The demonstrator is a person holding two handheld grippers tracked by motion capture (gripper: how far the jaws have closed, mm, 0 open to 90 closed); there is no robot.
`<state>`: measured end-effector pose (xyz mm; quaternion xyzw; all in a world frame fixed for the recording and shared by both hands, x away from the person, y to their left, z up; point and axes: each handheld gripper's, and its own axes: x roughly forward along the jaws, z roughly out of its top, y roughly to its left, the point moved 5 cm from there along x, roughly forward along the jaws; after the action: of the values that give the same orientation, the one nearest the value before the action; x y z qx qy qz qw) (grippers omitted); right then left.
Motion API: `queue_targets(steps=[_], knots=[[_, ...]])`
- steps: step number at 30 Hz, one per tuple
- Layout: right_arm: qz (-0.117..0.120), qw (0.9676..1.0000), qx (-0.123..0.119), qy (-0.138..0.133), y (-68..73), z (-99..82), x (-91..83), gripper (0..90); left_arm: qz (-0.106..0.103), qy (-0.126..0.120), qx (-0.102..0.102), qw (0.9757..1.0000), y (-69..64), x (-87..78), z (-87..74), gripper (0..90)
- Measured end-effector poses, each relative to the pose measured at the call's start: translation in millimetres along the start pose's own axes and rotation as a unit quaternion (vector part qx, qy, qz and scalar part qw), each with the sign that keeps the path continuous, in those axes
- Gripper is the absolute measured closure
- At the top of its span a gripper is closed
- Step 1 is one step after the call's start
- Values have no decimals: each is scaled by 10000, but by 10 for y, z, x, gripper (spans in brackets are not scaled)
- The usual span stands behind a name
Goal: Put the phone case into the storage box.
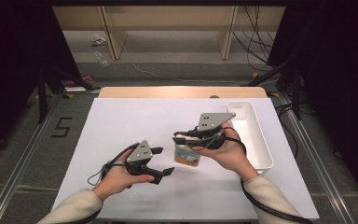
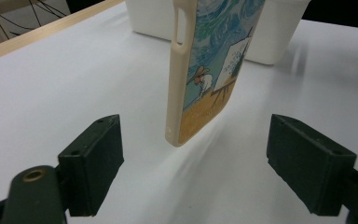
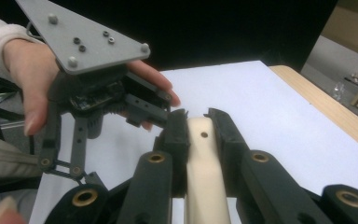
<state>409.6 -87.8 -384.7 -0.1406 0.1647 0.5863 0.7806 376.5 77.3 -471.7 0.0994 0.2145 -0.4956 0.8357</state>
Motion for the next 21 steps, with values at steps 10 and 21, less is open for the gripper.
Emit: queue_targets(steps=[10,21], knots=[[175,9998,-20,11,62,14,44,797,-151,-47,102,9998,-11,80,-16,238],[315,9995,-15,-5,118,33,84,797,-298,26,286,9991,-42,222,-57,298]])
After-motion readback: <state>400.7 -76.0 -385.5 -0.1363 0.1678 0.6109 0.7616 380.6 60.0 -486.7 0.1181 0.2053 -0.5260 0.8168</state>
